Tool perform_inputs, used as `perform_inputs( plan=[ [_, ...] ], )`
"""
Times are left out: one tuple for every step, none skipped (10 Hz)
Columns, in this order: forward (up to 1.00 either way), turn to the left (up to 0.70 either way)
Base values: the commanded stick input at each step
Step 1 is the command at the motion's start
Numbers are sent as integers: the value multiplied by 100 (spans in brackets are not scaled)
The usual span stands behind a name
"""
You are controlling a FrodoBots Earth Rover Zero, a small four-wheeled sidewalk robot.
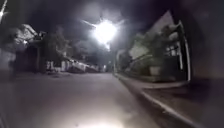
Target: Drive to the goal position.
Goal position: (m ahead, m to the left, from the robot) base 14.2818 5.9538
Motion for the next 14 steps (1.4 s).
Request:
perform_inputs(
  plan=[
    [50, 0],
    [50, 0],
    [50, -23],
    [50, -50],
    [50, -50],
    [50, -21],
    [50, 0],
    [50, -19],
    [50, -50],
    [50, -50],
    [50, -5],
    [50, 0],
    [50, 0],
    [50, 0]
  ],
)
